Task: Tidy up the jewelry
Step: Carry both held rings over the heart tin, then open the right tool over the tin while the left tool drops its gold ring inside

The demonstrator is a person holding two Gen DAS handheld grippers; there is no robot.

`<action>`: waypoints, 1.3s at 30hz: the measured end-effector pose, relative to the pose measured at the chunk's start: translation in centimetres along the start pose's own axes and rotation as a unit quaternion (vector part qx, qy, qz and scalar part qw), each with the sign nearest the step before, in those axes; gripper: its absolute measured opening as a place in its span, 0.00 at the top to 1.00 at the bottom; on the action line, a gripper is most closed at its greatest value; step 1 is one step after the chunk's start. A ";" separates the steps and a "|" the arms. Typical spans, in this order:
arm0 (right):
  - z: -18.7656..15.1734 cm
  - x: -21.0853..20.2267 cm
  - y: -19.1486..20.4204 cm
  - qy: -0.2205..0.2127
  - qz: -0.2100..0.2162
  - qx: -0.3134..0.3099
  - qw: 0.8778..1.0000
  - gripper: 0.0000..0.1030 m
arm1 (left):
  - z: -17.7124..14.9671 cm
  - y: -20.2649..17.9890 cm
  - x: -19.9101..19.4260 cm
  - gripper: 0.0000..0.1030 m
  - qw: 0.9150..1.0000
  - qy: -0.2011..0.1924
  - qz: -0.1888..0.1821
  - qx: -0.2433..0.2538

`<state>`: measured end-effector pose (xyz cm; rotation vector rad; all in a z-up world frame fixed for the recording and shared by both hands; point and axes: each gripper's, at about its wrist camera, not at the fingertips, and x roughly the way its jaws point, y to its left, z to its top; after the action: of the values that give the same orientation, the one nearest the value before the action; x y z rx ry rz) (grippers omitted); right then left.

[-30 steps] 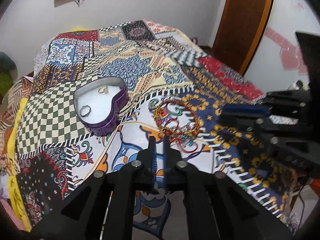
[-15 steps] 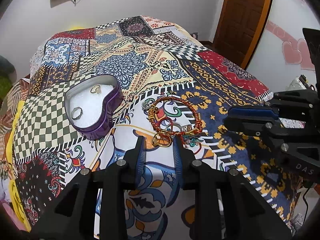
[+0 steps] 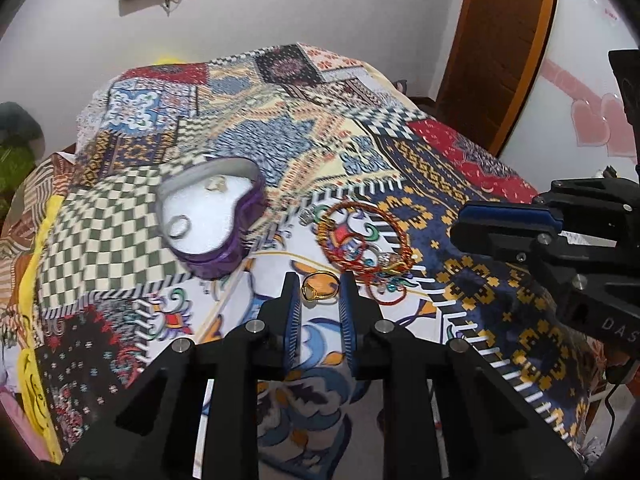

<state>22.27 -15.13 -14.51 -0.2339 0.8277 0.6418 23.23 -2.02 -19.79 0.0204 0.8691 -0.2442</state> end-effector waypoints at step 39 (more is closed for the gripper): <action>10.6 10.4 2.3 0.064 0.072 -0.021 0.995 0.91 | 3.1 9.2 1.9 0.81 0.999 -0.005 0.012 -0.051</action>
<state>32.56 -4.20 -15.13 -0.2574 0.9606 0.7870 28.84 6.18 -19.98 -0.0645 0.8702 -0.1772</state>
